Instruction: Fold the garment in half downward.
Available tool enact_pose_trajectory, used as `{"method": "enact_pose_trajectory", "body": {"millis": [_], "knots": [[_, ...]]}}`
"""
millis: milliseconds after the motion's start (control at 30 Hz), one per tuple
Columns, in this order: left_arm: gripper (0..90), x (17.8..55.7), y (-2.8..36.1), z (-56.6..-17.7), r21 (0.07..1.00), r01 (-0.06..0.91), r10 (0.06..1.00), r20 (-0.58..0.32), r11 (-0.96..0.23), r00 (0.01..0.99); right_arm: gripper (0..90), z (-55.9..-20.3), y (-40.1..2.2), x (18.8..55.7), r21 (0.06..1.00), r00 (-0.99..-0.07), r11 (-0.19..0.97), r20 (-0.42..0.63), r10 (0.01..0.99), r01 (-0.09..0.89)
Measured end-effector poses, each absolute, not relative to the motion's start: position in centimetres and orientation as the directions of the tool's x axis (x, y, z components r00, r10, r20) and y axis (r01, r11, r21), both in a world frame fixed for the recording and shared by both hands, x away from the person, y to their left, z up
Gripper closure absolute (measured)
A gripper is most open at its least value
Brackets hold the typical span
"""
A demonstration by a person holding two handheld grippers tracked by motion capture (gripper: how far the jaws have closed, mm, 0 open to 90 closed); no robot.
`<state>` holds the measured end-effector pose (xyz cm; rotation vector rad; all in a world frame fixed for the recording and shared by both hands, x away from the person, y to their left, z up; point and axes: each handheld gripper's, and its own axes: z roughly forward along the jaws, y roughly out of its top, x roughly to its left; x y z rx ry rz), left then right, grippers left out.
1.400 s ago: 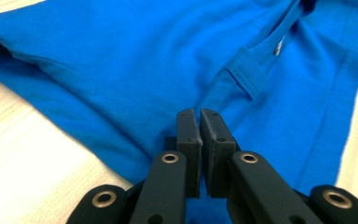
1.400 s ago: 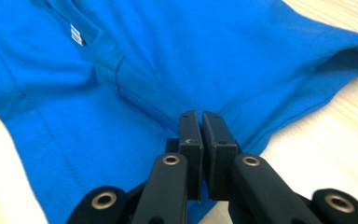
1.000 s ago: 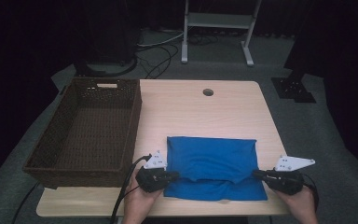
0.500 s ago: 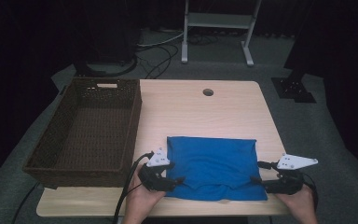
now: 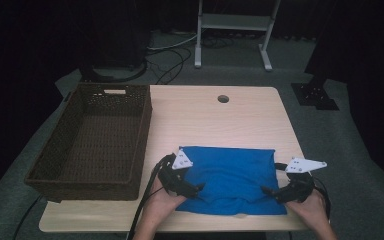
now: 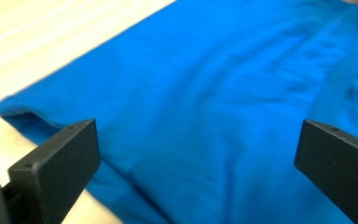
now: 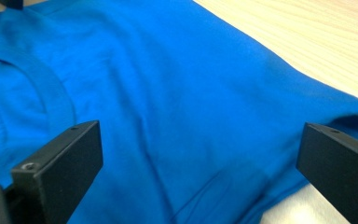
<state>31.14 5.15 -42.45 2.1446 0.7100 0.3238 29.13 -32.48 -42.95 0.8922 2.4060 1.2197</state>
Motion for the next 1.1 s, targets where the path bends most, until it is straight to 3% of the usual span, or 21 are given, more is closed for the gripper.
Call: {"method": "enact_pose_trajectory", "body": {"millis": [467,1100], "knots": [[0.0,33.4,3.8,-43.9,0.691,0.426,0.61,0.028,-0.585,0.792,0.1,-44.2,-30.8,32.7,0.714,-0.763,0.539,-0.01,0.647,0.448],[0.0,31.1,3.8,-44.1,0.676,0.45,0.62,0.012,-0.583,0.785,0.0,-44.7,-30.9,31.8,0.708,-0.786,0.557,-0.005,0.618,0.434]]}}
